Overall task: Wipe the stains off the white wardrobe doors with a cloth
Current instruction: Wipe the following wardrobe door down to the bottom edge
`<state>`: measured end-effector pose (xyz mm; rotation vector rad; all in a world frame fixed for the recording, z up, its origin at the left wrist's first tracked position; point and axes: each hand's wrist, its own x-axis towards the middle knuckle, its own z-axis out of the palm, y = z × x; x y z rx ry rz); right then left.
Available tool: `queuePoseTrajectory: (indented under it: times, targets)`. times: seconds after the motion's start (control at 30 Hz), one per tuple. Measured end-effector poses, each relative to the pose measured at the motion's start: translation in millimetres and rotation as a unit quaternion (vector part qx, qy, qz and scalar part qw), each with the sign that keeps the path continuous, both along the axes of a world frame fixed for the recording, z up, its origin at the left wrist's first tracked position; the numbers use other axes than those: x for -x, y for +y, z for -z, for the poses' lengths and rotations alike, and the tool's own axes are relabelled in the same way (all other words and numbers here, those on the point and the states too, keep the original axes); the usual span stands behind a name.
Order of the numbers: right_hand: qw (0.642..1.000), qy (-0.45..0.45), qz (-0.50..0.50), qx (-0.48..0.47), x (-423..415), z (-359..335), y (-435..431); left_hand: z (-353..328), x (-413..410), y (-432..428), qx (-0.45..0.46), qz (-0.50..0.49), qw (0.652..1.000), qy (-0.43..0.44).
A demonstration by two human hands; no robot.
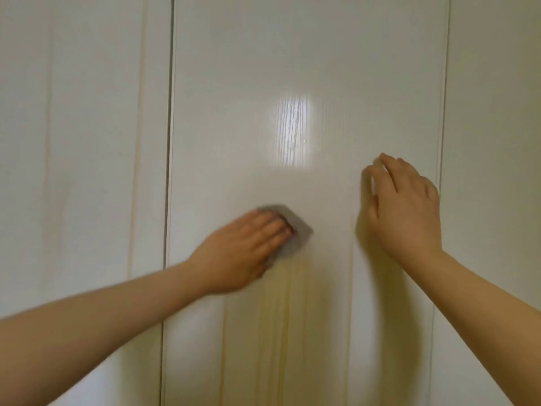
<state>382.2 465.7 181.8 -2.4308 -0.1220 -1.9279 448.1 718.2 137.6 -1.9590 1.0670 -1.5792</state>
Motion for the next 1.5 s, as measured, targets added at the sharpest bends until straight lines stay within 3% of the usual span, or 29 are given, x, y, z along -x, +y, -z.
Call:
queuePoseTrajectory:
  times: [0.1, 0.17, 0.27, 0.33, 0.37, 0.5, 0.53, 0.57, 0.67, 0.73, 0.83, 0.9, 0.97, 1.03, 1.1, 1.17, 1.23, 1.3, 1.33, 1.43, 1.5]
  targets:
    - [1.0, 0.001, 0.01, -0.007, 3, 7, -8, -59, -4, -13, 0.166, -0.02, 0.985, -0.032]
    - [1.0, 0.011, 0.014, -0.012, 4, 9, -12, -44, -4, -27, 0.198, -0.011, 0.979, -0.037]
    - [0.999, 0.029, 0.011, -0.018, 8, 13, -17, 20, 3, -36, 0.039, 0.034, 0.999, -0.004]
    - [0.999, 0.037, 0.011, -0.004, 12, 14, -18, 15, 6, -23, -0.063, 0.025, 0.998, 0.009]
    - [0.999, 0.04, 0.009, 0.0, 13, 14, -19, 0, 5, -19, -0.063, 0.012, 0.998, 0.001]
    - [0.998, 0.059, -0.01, -0.01, 10, 12, -19, -57, -1, -16, 0.211, -0.033, 0.977, -0.011]
    - [0.998, 0.063, -0.006, -0.003, 10, 14, -20, -47, 0, -23, 0.223, -0.029, 0.974, -0.007]
    - [0.998, 0.069, -0.002, 0.004, 10, 15, -20, -26, 1, -30, 0.19, -0.018, 0.982, 0.001]
    - [0.992, 0.128, 0.006, 0.003, 13, 15, -19, 27, 8, -30, -0.038, 0.019, 0.999, 0.019]
    - [0.992, 0.126, 0.009, 0.007, 17, 14, -20, 8, 5, -18, -0.085, 0.008, 0.996, -0.005]
    - [0.998, 0.065, 0.0, -0.004, 15, 17, -27, -36, -3, -21, 0.1, -0.01, 0.995, -0.029]
    - [0.998, 0.062, 0.01, -0.017, 15, 23, -34, -29, -2, -44, 0.194, -0.008, 0.981, -0.027]
    - [0.997, 0.063, 0.021, -0.035, 17, 30, -41, 11, -1, -63, 0.136, 0.032, 0.99, -0.006]
    - [0.993, 0.101, 0.035, -0.044, 20, 40, -46, 41, 4, -63, -0.012, 0.057, 0.998, 0.001]
    - [0.989, 0.138, 0.037, -0.037, 25, 43, -49, 24, 6, -53, -0.097, 0.045, 0.994, -0.016]
    - [0.987, 0.156, 0.03, -0.028, 26, 44, -52, -16, 5, -53, -0.055, 0.038, 0.998, -0.021]
    - [0.987, 0.154, 0.024, -0.026, 24, 45, -54, -60, 1, -60, 0.067, 0.032, 0.997, -0.038]
    - [0.991, 0.134, 0.008, -0.028, 19, 48, -57, -65, 1, -77, 0.145, 0.027, 0.987, -0.057]
    - [0.992, 0.126, 0.003, -0.026, 18, 49, -60, -51, 1, -88, 0.131, 0.036, 0.989, -0.051]
    - [0.99, 0.138, 0.0, -0.007, 21, 45, -60, 9, 8, -96, -0.077, 0.08, 0.994, -0.017]
    - [0.985, 0.172, 0.011, 0.007, 26, 41, -62, 0, 10, -87, -0.177, 0.084, 0.981, -0.015]
